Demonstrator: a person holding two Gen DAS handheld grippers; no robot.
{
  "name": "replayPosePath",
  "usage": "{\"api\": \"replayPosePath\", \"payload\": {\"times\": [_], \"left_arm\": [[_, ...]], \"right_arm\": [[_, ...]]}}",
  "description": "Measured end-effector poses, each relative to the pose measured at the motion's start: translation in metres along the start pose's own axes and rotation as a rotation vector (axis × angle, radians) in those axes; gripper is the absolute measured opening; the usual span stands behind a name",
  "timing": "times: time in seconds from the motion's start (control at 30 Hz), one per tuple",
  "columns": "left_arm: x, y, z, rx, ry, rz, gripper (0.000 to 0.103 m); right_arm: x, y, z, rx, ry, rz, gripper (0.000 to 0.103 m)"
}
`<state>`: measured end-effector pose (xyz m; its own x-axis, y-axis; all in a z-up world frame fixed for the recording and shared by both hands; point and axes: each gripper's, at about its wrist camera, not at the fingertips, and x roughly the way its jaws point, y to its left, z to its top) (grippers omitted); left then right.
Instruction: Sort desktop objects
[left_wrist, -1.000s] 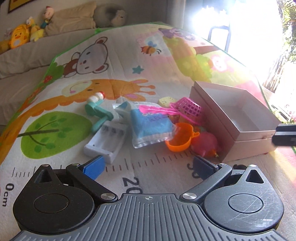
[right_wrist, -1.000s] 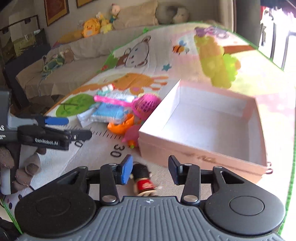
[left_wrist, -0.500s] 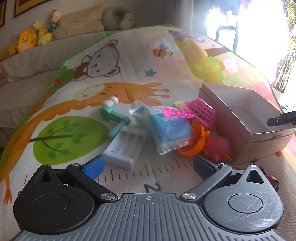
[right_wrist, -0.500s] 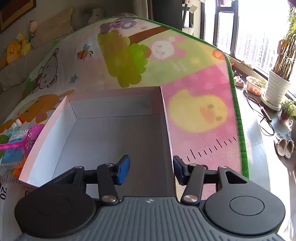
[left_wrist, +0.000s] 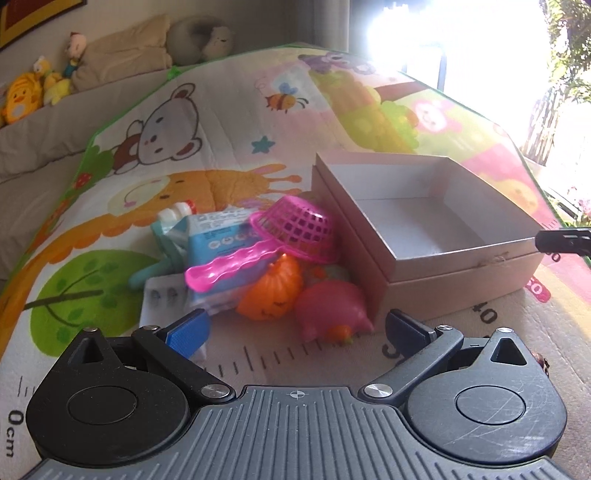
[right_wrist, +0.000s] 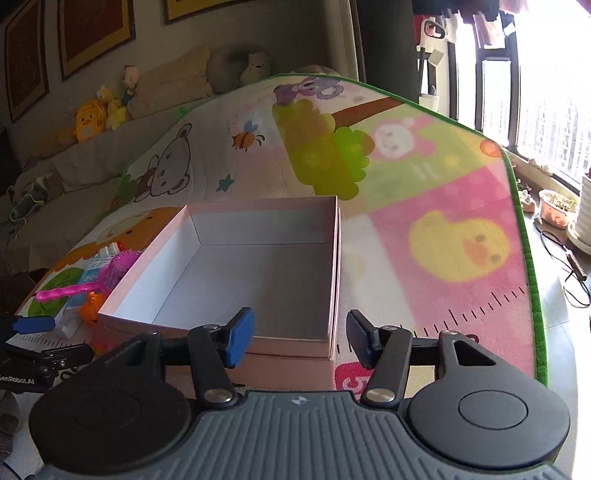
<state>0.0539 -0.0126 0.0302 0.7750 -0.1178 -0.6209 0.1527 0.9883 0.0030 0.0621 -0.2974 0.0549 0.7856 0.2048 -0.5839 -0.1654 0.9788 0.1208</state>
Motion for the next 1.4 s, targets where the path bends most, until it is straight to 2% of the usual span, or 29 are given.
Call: {"api": "replayPosePath", "payload": {"times": [0.07, 0.13, 0.3, 0.33, 0.4, 0.43, 0.6, 0.67, 0.73, 0.8, 0.93, 0.97, 1.23, 1.3, 1.4], "left_arm": [[0.01, -0.005, 0.004, 0.02, 0.013, 0.016, 0.103], [0.019, -0.007, 0.005, 0.05, 0.038, 0.04, 0.103], [0.021, 0.006, -0.001, 0.118, 0.058, 0.145, 0.103], [0.02, 0.012, -0.002, 0.121, 0.062, 0.178, 0.103], [0.019, 0.023, -0.002, 0.115, 0.071, 0.261, 0.103], [0.018, 0.03, -0.002, 0.105, 0.076, 0.294, 0.103], [0.005, 0.053, -0.001, 0.04, 0.079, 0.353, 0.103], [-0.003, 0.056, 0.0, 0.007, 0.061, 0.33, 0.103], [-0.012, 0.053, 0.0, -0.026, 0.041, 0.27, 0.103], [-0.018, 0.046, -0.001, -0.039, 0.026, 0.209, 0.103], [-0.025, 0.024, -0.003, -0.015, -0.005, 0.099, 0.103], [-0.026, 0.018, -0.005, -0.008, -0.007, 0.076, 0.103], [-0.019, -0.018, -0.012, 0.049, 0.019, -0.101, 0.103], [-0.011, -0.027, -0.01, 0.065, 0.017, -0.102, 0.103], [0.002, -0.031, -0.005, 0.085, -0.01, -0.008, 0.102]], "right_arm": [[-0.011, 0.005, -0.011, -0.02, -0.025, -0.021, 0.063], [-0.015, 0.013, -0.022, -0.057, -0.013, -0.031, 0.065], [-0.007, 0.04, -0.051, -0.132, 0.07, 0.056, 0.065], [-0.008, 0.045, -0.055, -0.136, 0.057, 0.064, 0.071], [-0.008, 0.053, -0.058, -0.151, 0.058, 0.087, 0.078], [-0.008, 0.058, -0.059, -0.16, 0.059, 0.107, 0.079], [0.0, 0.074, -0.066, -0.205, 0.088, 0.149, 0.078], [0.0, 0.077, -0.07, -0.216, 0.107, 0.19, 0.077], [-0.003, 0.078, -0.072, -0.227, 0.109, 0.212, 0.074], [-0.006, 0.076, -0.073, -0.224, 0.084, 0.166, 0.073], [-0.005, 0.054, -0.069, -0.162, 0.056, 0.001, 0.074], [-0.005, 0.049, -0.069, -0.153, 0.055, -0.018, 0.074], [-0.006, 0.038, -0.077, -0.119, 0.066, -0.003, 0.081], [-0.004, 0.037, -0.076, -0.114, 0.076, -0.002, 0.082], [-0.004, 0.038, -0.077, -0.106, 0.072, -0.008, 0.084]]}}
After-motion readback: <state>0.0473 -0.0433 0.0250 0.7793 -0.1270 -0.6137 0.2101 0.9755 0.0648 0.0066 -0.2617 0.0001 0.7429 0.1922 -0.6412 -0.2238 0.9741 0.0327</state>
